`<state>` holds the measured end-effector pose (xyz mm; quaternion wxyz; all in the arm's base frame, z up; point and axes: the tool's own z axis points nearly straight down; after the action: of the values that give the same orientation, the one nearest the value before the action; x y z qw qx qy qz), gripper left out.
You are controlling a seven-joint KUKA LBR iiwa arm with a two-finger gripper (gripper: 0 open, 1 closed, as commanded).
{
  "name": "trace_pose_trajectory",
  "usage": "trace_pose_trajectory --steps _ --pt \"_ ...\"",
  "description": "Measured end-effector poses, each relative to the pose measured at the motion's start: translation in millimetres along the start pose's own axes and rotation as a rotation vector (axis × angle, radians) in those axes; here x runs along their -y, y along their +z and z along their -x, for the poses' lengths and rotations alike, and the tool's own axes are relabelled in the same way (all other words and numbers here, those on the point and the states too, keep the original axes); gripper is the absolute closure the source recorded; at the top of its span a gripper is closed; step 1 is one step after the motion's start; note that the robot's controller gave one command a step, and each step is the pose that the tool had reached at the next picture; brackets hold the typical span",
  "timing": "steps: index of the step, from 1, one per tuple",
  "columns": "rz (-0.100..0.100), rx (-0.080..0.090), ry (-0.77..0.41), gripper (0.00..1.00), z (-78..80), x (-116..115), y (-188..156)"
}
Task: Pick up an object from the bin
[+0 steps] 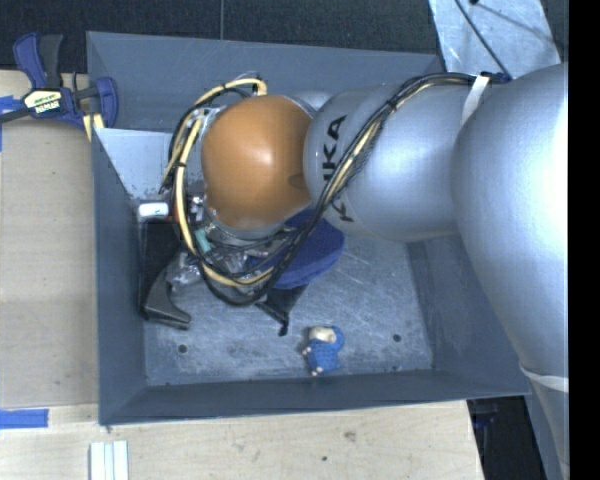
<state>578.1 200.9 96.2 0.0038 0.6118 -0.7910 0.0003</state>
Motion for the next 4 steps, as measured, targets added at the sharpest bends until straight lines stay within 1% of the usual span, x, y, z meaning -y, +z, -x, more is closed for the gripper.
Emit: trace_pose_trajectory --steps 1,2,3,4 --pt "-0.01 0.01 -0.259 0.0 -40.0 -12 -92" --pt "-0.001 0.003 -0.127 0.0 -118.5 22 -15" --pt "-0.006 0.01 -0.038 0.0 -139.8 58 28" --pt "-0.007 0.01 -0.039 1.0 -138.6 58 27"
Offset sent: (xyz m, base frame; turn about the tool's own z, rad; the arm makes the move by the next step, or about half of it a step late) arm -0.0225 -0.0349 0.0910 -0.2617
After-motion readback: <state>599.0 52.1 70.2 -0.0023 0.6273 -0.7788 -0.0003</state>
